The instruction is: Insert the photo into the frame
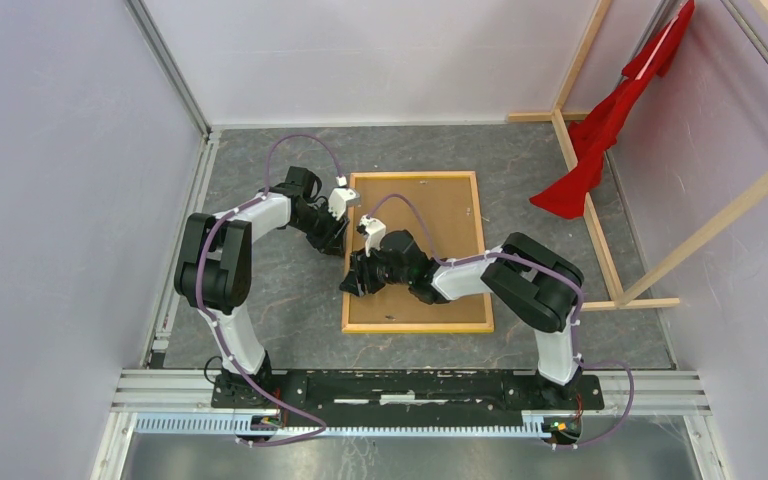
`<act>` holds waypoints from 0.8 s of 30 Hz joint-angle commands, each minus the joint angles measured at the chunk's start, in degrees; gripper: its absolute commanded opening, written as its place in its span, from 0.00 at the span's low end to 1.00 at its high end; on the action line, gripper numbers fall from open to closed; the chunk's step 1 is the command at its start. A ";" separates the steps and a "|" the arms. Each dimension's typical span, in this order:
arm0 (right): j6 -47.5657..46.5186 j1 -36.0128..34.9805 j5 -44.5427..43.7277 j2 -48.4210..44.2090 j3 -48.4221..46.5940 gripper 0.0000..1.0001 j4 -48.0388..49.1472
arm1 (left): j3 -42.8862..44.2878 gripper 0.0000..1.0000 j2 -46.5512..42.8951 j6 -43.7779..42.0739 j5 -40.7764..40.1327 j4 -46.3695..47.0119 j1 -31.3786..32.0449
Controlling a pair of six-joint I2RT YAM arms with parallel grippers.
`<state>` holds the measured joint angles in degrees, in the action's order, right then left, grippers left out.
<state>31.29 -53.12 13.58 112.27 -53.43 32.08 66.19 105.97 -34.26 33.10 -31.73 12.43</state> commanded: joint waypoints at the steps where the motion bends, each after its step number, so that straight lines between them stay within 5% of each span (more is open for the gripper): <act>1: -3.06 1.23 -3.33 2.48 -0.29 0.53 -3.88 | 0.26 0.43 -1.14 -2.90 -0.14 -0.80 0.41; 24: -0.69 7.28 3.02 -10.30 6.13 0.59 -1.87 | 7.86 0.44 1.37 0.38 2.78 -3.47 -0.65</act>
<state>30.20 -45.69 15.07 102.54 -47.09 28.60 70.41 106.13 -35.20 32.71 -34.54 12.23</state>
